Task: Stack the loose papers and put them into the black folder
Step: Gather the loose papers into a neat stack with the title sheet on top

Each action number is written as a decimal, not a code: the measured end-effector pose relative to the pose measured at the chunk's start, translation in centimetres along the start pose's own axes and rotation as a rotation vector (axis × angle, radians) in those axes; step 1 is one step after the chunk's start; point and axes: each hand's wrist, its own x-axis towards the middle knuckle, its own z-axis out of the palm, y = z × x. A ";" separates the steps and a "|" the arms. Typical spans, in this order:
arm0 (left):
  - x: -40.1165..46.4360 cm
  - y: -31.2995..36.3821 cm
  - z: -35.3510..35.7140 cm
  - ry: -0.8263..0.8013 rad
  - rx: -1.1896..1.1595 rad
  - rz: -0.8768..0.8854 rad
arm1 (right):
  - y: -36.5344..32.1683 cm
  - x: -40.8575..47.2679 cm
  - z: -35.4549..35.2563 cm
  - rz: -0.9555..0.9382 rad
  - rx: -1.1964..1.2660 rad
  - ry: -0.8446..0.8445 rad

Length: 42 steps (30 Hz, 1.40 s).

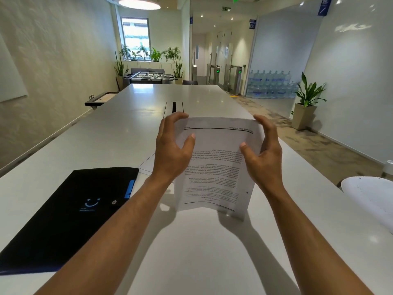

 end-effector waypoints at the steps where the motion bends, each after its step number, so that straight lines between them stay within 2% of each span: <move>1: 0.2 0.1 0.0 0.012 -0.007 -0.005 | -0.1 0.0 0.1 0.007 0.007 0.016; 5: 1.0 0.1 -0.1 0.024 0.014 0.042 | -0.4 0.4 0.4 -0.004 0.043 0.070; 9: 1.0 -0.6 -0.4 -0.001 0.009 0.077 | -0.4 0.9 0.2 -0.047 -0.049 0.067; 15: 0.6 -0.7 -0.3 0.028 -0.140 -0.043 | -0.1 0.8 0.4 0.065 0.102 0.113; 18: 0.1 -0.9 0.0 0.047 -0.239 -0.112 | 0.4 0.2 0.5 0.136 0.224 0.082; 21: -1.3 -1.4 0.7 0.029 -0.306 -0.172 | 1.7 -1.2 0.9 0.211 0.237 0.040; 27: -6.3 -3.5 2.6 -0.003 -0.304 -0.380 | 5.5 -5.7 1.9 0.290 0.161 0.009; 32: -9.9 -5.1 3.5 -0.029 -0.277 -0.539 | 7.7 -9.3 2.8 0.348 0.099 0.058; 42: -10.7 -7.3 3.5 -0.066 -0.164 -0.542 | 7.8 -9.6 2.7 0.348 0.037 0.082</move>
